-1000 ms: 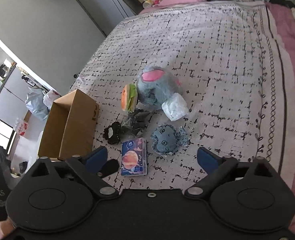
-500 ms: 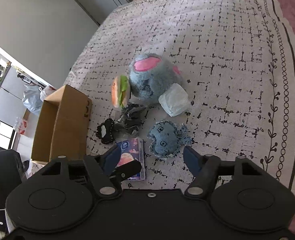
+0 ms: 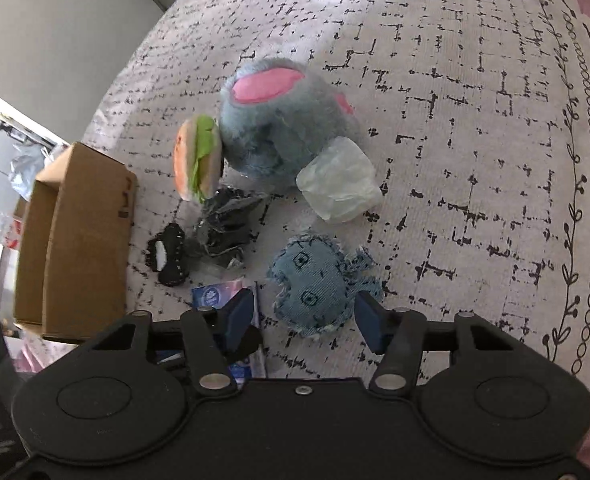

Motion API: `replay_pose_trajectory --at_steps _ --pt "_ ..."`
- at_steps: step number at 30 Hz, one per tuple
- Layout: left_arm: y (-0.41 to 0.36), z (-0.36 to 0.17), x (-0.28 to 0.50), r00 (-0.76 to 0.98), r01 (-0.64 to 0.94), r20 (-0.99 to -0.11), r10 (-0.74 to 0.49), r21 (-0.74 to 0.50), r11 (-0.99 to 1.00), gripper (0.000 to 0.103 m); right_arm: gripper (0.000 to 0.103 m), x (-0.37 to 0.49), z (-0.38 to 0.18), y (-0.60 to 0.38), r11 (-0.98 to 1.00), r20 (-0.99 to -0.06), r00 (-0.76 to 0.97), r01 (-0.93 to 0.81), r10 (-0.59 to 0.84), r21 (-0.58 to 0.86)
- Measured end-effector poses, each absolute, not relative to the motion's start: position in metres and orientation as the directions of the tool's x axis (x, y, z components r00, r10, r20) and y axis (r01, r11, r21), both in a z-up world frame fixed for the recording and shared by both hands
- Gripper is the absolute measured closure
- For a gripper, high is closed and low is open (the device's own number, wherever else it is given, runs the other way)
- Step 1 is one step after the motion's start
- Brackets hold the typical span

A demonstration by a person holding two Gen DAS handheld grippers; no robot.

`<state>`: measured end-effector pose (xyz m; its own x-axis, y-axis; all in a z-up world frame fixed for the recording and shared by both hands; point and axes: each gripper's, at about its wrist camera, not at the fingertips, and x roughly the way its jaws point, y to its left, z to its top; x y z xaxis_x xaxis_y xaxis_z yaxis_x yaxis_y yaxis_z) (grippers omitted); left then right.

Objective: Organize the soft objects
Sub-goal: 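Grasp the blue planet-print tissue pack with the left tool while the right tool grasps the blue plush octopus, then carry the tissue pack into the box and open the left tool while the right tool drops the octopus in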

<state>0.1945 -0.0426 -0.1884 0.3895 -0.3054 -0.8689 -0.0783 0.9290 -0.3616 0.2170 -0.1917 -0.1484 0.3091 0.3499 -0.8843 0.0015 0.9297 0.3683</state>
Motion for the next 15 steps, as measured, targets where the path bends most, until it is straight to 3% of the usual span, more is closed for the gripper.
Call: replay_pose_trajectory --at_steps 2,7,10,15 --pt "-0.04 -0.188 0.196 0.388 -0.087 -0.871 -0.302 -0.361 0.929 0.052 0.048 0.221 -0.153 -0.188 0.933 -0.89 0.301 0.0 0.342 0.359" --pt "-0.034 -0.188 0.197 0.382 -0.098 -0.869 -0.314 -0.376 0.921 0.055 0.056 0.224 -0.164 -0.178 0.952 -0.911 0.285 -0.021 0.299 0.306" --pt "-0.033 -0.186 0.194 0.386 -0.105 -0.871 -0.304 -0.369 0.923 0.055 0.069 0.223 -0.165 -0.177 0.961 -0.916 0.297 -0.02 0.27 0.277" --pt "-0.027 -0.18 0.187 0.403 -0.119 -0.868 -0.291 -0.365 0.923 0.055 0.077 0.218 -0.16 -0.183 0.949 -0.897 0.319 -0.02 0.305 0.315"
